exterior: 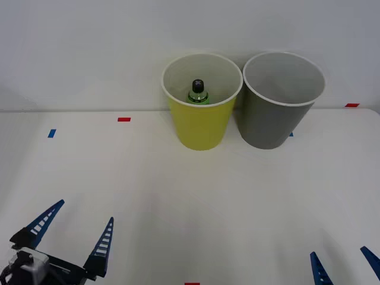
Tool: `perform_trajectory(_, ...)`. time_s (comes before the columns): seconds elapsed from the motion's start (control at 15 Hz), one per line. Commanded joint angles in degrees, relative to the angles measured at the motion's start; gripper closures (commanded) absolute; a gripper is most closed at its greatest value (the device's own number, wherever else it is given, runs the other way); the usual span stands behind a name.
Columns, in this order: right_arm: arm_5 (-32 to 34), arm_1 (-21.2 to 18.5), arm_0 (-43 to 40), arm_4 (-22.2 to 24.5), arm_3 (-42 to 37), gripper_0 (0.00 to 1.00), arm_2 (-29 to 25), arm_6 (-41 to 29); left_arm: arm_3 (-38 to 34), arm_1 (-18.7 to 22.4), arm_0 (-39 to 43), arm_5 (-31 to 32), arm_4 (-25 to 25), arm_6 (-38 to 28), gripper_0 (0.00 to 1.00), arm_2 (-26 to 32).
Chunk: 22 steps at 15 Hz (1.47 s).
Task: Put cans in the gray bin and PET bottles in the light green bin.
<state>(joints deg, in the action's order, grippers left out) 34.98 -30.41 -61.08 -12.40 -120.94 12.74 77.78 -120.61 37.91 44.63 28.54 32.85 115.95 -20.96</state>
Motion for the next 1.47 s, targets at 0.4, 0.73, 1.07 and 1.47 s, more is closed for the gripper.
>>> perform_trajectory(0.4, 0.0, 0.0, 0.0, 0.0, 0.0, 0.00, 0.0, 0.0, -0.1, -3.7, 7.8, 0.4, 1.1, 3.7, 0.00, 1.3)
perform_trajectory(0.73, 0.0, 0.0, 0.0, 0.0, 0.0, 0.00, 0.0, 0.0, -1.1, -4.4, 11.8, 3.1, 1.2, 5.2, 0.00, 0.7)
perform_trajectory(1.07, 0.0, 0.0, 0.0, 0.0, 0.0, 0.00, 0.0, 0.0, -1.1, -4.4, 12.5, 3.4, 1.3, 5.3, 0.00, 0.6)
perform_trajectory(1.47, 0.0, 0.0, 0.0, 0.0, 0.0, 0.00, 0.0, 0.0, -1.1, -4.4, 12.5, 3.4, 1.3, 5.3, 0.00, 0.6)
